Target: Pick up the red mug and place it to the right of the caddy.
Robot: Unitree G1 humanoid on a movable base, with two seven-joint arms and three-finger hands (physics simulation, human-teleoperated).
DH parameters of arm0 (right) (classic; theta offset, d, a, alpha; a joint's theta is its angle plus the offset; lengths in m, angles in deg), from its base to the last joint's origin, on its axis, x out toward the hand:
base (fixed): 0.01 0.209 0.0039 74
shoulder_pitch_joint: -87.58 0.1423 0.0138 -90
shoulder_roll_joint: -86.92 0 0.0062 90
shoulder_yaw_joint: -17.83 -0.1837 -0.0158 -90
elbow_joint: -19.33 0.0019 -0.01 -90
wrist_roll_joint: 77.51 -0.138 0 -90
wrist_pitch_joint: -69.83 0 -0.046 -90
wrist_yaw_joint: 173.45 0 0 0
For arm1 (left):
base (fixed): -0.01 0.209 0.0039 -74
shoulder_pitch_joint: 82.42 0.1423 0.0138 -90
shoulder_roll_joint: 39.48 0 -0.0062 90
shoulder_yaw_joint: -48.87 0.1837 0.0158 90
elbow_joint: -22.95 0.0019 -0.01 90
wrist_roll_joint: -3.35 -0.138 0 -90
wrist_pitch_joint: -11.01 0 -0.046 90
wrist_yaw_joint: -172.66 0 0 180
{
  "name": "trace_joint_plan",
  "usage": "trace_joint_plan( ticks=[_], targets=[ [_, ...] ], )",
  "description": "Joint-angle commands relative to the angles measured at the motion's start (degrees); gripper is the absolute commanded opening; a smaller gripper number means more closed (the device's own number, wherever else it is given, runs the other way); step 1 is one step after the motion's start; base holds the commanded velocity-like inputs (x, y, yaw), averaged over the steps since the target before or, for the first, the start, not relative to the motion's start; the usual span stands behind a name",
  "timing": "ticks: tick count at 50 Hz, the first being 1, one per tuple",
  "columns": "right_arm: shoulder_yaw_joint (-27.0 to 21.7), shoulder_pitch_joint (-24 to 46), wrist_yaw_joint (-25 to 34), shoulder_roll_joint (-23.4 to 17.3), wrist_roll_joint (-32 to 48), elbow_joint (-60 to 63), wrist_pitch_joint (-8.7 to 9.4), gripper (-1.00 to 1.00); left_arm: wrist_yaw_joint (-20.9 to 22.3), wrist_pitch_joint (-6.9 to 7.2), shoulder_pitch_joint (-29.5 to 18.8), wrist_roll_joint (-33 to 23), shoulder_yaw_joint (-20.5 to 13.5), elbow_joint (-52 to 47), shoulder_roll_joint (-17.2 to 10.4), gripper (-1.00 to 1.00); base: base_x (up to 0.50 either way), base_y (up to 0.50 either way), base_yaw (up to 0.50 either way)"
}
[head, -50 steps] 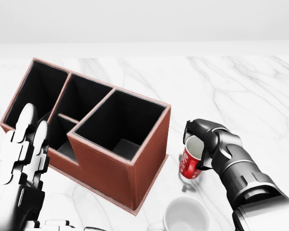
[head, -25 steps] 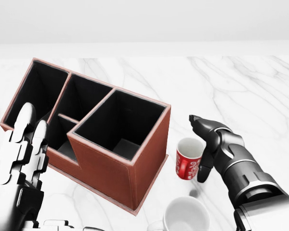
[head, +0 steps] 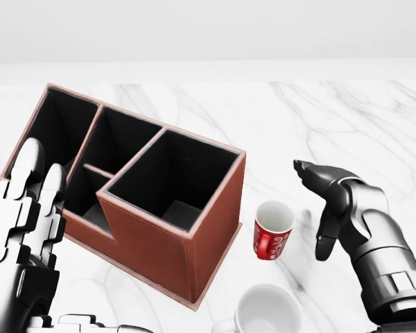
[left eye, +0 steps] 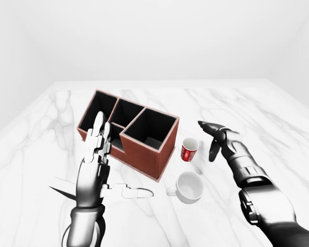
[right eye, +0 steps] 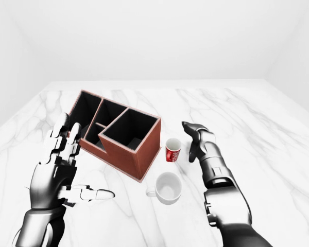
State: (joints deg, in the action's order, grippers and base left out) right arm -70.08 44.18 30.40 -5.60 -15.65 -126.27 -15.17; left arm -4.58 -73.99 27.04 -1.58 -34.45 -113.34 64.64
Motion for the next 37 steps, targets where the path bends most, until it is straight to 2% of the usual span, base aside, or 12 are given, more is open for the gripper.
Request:
trace_joint_plan(
  ticks=[1, 4, 10, 13, 15, 19, 23, 26, 27, 29, 37],
  targets=[
    [-7.39, -15.71, 16.15, -5.15, 3.56, 37.78, 0.0, 1.0, -0.79, 0.0, 0.41, 0.28, 0.21, -1.47, -0.12, 1.0, 0.0, 0.0, 0.0],
    [-11.3, -18.35, 16.15, -6.01, 1.9, 48.09, 0.0, 1.0, -0.84, 0.0, 0.48, 0.31, 0.22, -1.25, -0.2, 1.0, 0.0, 0.0, 0.0],
    [-16.44, -23.67, 16.15, -7.58, -2.03, 59.83, 0.0, 1.0, -0.59, 0.0, 0.63, 0.6, -0.2, -2.04, -0.16, 1.0, 0.0, 0.0, 0.0],
    [-20.11, -26.86, 16.15, -7.63, -6.04, 69.86, 0.0, 1.0, -0.87, 0.0, 0.51, 0.26, 0.28, -1.32, -0.1, 1.0, 0.0, 0.0, 0.0],
    [-22.93, -29.39, 16.15, -6.75, -9.63, 78.33, 0.0, 1.0, -0.95, 0.0, 0.77, 0.19, 0.51, -1.57, -0.23, 1.0, 0.0, 0.0, 0.0],
    [-25.05, -31.95, 16.15, -5.29, -13.39, 87.2, 0.0, 1.0, -0.91, 0.0, 0.85, 0.47, 0.14, -1.92, -0.29, 1.0, 0.0, 0.0, 0.0],
    [-25.91, -36.11, 16.15, -4.08, -14.82, 90.5, 0.0, 1.0, -0.13, 0.0, 1.32, 0.92, -0.43, -2.56, -0.41, 1.0, 0.0, 0.0, 0.0],
    [-30.25, -37.87, 16.15, -4.63, -18.07, 95.88, 0.0, 1.0, 0.01, 0.0, 0.83, 1.08, -0.8, -2.15, -0.05, 1.0, 0.0, 0.0, 0.0],
    [-32.58, -37.73, 16.15, -4.99, -19.83, 99.13, 0.0, 0.78, -0.1, 0.0, 1.03, 0.81, -0.62, -2.45, -0.04, 1.0, 0.0, 0.0, 0.0],
    [-34.47, -38.75, 16.15, -4.95, -22.14, 103.11, 0.0, 1.0, -0.11, 0.0, 1.18, 0.75, -0.54, -2.93, -0.02, 1.0, 0.0, 0.0, 0.0],
    [-41.01, -46.08, 16.15, 2.88, -31.9, 115.33, 0.0, 1.0, -0.2, 0.0, 1.51, 0.73, -0.35, -3.24, -0.22, 1.0, 0.0, 0.0, 0.0]
  ],
)
